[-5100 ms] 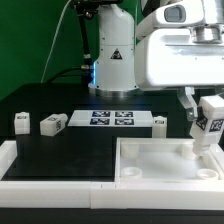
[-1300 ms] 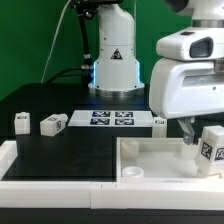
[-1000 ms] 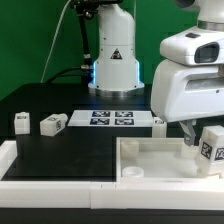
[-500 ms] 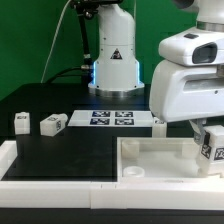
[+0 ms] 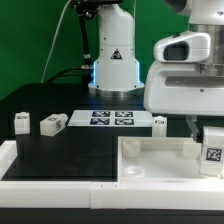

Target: Assemble one leg

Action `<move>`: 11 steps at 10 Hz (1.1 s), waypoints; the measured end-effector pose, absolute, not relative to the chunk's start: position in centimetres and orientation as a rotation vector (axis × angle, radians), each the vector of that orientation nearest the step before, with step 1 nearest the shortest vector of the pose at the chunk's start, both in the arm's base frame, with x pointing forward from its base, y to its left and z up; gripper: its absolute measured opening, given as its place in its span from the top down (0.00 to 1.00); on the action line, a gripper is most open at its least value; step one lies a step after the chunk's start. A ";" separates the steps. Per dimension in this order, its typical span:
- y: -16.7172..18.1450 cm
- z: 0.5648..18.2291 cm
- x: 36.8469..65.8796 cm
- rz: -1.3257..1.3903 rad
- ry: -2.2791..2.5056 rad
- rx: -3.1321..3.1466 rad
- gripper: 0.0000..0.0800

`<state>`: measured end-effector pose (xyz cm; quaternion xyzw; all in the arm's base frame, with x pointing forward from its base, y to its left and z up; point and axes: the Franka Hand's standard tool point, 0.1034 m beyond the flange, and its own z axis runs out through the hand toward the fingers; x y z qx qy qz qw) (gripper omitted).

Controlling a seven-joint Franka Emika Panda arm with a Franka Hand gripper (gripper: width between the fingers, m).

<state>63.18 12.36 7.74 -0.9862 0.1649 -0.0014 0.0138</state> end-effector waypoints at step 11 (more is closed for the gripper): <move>13.3 7.5 63.3 -0.006 0.654 -3.061 0.19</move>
Offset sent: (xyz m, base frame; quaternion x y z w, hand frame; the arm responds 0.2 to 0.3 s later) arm 0.0098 -0.0090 -0.0044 -0.0539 -0.0053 0.3102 0.9491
